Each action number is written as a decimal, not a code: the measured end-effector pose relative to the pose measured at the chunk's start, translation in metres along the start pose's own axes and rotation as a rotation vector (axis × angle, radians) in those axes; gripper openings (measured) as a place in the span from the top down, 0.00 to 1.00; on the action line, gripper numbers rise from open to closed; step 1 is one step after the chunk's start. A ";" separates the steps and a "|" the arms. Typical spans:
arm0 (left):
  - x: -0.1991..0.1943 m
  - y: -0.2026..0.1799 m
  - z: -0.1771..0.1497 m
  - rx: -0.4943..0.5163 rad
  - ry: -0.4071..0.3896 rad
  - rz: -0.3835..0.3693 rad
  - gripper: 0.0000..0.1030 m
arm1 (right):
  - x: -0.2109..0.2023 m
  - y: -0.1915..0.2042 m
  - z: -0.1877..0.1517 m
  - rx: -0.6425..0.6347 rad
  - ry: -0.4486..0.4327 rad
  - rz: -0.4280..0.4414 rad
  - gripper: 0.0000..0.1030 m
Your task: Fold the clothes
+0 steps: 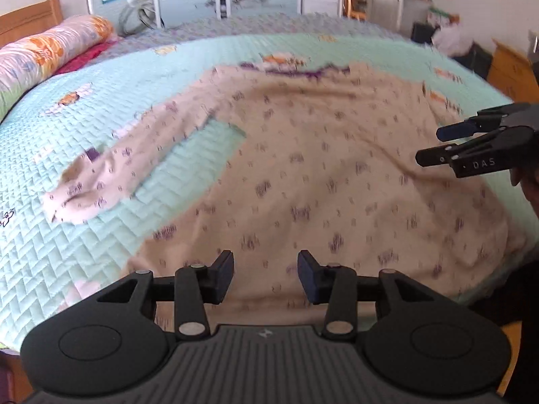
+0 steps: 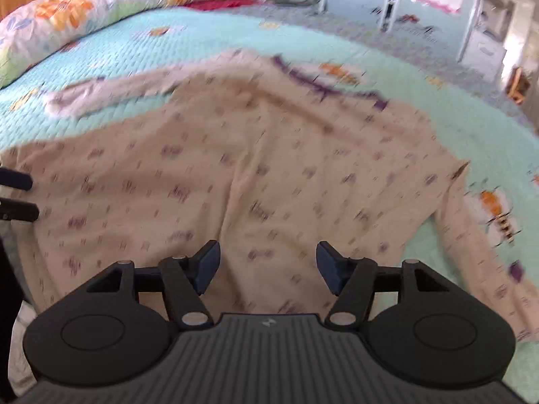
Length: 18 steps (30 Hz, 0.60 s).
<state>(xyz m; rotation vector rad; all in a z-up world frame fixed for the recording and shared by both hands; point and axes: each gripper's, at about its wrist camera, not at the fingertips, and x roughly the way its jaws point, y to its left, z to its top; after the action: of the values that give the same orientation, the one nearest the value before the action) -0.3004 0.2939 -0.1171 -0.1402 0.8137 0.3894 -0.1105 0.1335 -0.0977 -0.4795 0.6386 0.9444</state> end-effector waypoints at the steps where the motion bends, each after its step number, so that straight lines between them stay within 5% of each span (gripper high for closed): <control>1: -0.001 0.001 0.001 -0.010 -0.011 0.002 0.56 | 0.001 -0.002 0.013 0.020 -0.024 -0.006 0.36; 6: -0.005 0.008 0.006 -0.062 -0.064 0.013 0.56 | 0.043 0.008 0.068 0.143 -0.077 0.016 0.20; 10: -0.008 0.013 0.010 -0.104 -0.107 0.022 0.52 | 0.096 0.037 0.060 0.246 0.151 0.127 0.22; 15: -0.004 0.032 0.005 -0.189 -0.103 0.035 0.51 | 0.059 0.080 0.015 0.047 0.125 0.137 0.20; 18: -0.001 0.039 0.005 -0.228 -0.109 0.035 0.51 | 0.026 0.061 -0.007 0.137 0.105 0.241 0.20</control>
<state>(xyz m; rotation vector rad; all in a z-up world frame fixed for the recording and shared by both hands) -0.3126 0.3306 -0.1123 -0.3150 0.6632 0.5179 -0.1539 0.1752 -0.1271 -0.3366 0.8643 1.0990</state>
